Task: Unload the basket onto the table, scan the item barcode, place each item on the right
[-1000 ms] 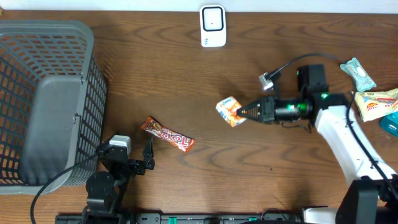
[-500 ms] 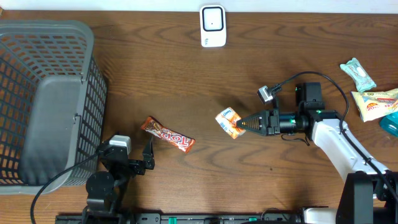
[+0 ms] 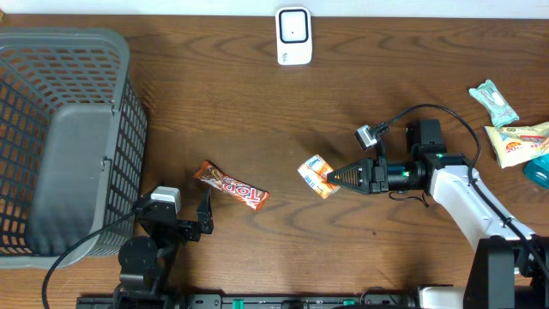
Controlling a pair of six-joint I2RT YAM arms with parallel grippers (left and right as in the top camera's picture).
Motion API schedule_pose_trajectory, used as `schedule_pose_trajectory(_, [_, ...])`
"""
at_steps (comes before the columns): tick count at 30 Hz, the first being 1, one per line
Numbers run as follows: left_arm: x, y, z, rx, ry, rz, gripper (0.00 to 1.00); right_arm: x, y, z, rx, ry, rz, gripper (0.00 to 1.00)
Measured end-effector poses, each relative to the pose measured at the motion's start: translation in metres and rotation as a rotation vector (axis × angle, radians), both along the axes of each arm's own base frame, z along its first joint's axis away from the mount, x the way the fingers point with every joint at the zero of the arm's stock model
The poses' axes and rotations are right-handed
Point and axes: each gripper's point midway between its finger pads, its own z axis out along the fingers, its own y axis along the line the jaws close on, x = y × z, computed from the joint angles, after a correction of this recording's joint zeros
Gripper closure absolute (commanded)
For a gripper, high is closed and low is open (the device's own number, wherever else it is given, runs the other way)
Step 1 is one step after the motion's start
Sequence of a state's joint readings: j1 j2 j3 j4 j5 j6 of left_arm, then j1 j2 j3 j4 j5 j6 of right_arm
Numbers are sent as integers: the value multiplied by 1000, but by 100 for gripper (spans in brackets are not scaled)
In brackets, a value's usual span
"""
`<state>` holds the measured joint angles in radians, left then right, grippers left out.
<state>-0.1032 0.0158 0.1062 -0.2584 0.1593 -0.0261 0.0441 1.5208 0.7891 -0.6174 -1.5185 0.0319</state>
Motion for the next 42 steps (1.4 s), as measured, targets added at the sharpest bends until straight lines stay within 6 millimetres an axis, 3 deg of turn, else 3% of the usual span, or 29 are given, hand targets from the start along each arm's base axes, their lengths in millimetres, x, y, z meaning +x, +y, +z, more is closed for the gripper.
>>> schedule_pose_trajectory(42, [0,0,0,0,0,0,2,0,-4,-2,-11,108,-22,99])
